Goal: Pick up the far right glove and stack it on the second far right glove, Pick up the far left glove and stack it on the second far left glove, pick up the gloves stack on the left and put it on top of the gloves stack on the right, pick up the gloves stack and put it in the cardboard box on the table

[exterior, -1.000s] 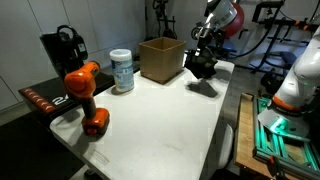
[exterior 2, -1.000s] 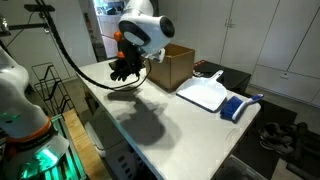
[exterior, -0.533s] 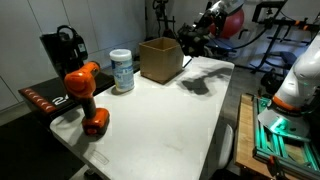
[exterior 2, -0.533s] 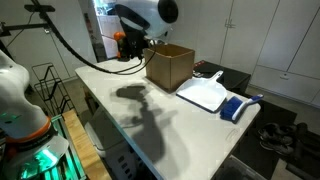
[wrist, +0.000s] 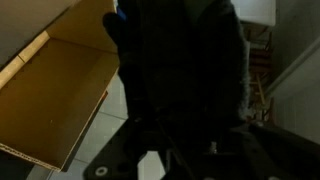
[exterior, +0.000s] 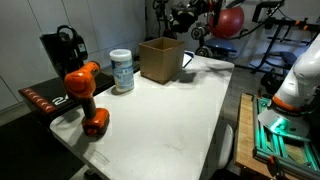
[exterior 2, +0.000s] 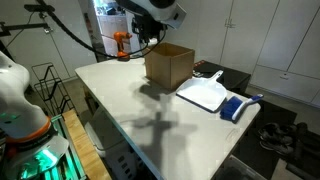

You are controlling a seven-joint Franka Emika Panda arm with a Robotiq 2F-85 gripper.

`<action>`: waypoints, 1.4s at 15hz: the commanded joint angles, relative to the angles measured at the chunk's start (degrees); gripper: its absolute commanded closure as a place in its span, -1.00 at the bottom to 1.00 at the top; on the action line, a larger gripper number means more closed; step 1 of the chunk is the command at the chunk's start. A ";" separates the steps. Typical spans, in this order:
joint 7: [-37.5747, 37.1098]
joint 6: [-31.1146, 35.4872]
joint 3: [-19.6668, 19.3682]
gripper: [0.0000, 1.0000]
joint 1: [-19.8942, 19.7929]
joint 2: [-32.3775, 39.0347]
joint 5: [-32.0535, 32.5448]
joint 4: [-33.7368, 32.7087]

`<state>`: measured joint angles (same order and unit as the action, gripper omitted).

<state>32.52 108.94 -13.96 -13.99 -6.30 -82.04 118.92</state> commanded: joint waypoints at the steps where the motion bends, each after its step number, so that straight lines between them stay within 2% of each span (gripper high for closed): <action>1: -3.08 11.45 1.91 0.91 1.45 3.00 -7.47 -1.09; 4: -4.91 18.70 3.67 0.91 2.90 5.04 -10.15 -1.58; 8: -8.10 23.38 5.05 0.91 4.25 6.96 -9.33 -2.07; 9: -8.92 23.75 5.15 0.44 4.38 7.28 -8.42 -2.21; 10: -8.80 25.17 5.28 0.10 4.56 7.50 -8.05 -2.50; 16: -10.18 32.65 6.07 -0.78 5.62 5.25 -4.82 -2.56; 18: -10.79 34.39 6.46 -0.99 6.00 3.77 -3.62 -2.65; 19: -12.01 34.66 6.64 -1.00 6.12 2.92 -1.85 -2.53; 21: -17.08 35.19 7.17 -1.00 6.34 0.25 6.19 -1.60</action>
<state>21.94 142.20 -7.52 -8.35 -2.16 -84.38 115.48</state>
